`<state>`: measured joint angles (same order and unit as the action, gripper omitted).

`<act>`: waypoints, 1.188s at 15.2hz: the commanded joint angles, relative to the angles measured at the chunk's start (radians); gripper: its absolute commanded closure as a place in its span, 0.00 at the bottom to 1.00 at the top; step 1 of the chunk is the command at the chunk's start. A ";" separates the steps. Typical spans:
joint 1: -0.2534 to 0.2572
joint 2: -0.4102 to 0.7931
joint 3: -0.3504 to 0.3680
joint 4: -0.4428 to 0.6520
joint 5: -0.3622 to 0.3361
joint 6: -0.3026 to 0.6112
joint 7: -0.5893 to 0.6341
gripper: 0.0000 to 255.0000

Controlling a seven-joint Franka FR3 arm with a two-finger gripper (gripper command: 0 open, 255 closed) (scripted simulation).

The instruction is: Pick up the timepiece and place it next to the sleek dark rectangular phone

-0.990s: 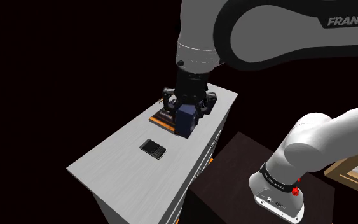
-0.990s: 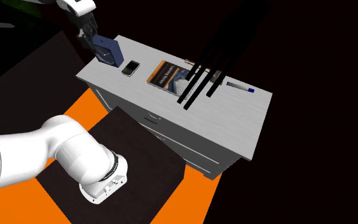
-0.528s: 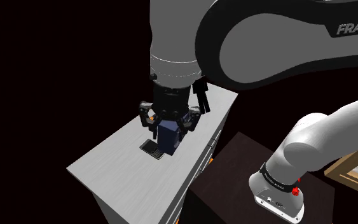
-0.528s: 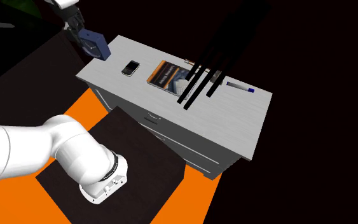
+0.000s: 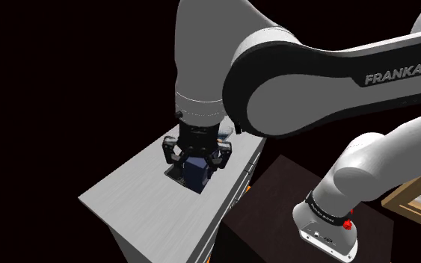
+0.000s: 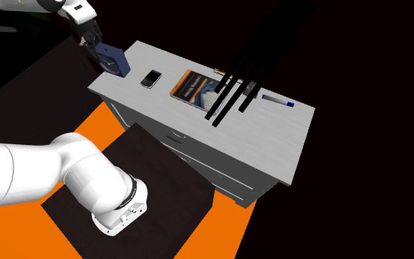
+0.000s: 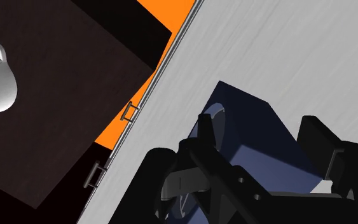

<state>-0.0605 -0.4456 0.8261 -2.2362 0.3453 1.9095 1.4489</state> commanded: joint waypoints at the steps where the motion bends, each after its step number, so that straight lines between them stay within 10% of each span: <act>1: -0.002 0.008 0.011 -0.020 0.001 0.029 0.001 1.00; 18: -0.038 0.121 0.121 -0.170 -0.019 0.283 0.033 1.00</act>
<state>-0.0937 -0.3346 0.9396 -2.4023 0.3311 2.1793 1.4776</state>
